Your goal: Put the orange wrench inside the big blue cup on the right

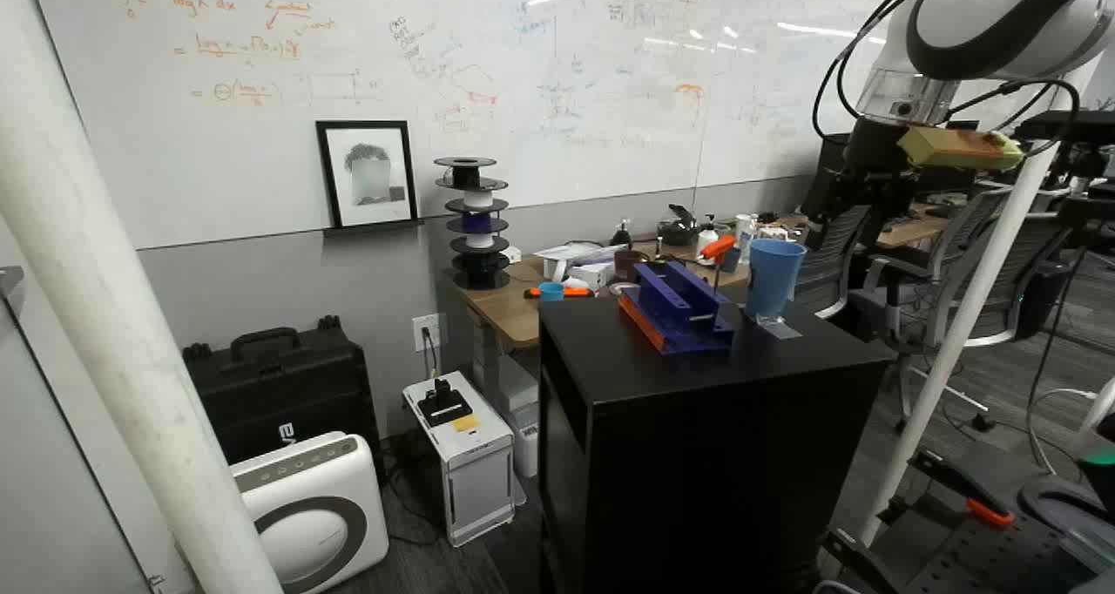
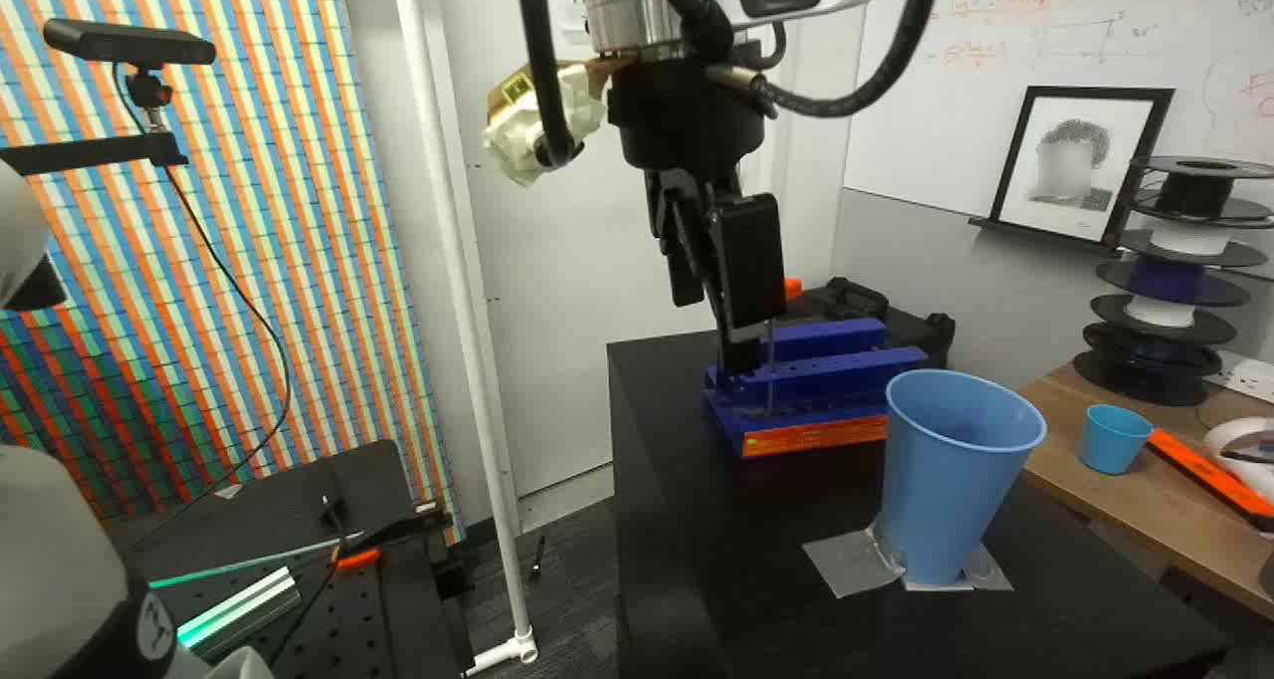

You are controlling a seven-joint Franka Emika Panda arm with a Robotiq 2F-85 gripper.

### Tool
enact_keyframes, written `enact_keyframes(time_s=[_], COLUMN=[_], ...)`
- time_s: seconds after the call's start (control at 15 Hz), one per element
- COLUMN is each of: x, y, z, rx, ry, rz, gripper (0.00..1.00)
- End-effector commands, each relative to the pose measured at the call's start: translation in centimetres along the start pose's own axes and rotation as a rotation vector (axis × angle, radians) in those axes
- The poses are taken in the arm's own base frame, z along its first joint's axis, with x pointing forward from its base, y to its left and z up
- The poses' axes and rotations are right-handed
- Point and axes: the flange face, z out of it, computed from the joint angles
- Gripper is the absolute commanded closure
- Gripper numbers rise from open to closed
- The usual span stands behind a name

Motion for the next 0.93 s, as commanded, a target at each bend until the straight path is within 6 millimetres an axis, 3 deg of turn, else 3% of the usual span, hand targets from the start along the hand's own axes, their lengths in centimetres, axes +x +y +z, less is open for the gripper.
enact_keyframes(time_s=[0.0, 0.47, 0.87], x=[0.1, 0.1, 5.4], y=[0.0, 0.0, -4.4], z=[-0.1, -0.3, -2.6], rx=[0.000, 0.001, 0.069], ry=[0.002, 0.006, 0.216], rz=[0.000, 0.000, 0.282], gripper=[0.00, 0.00, 0.00])
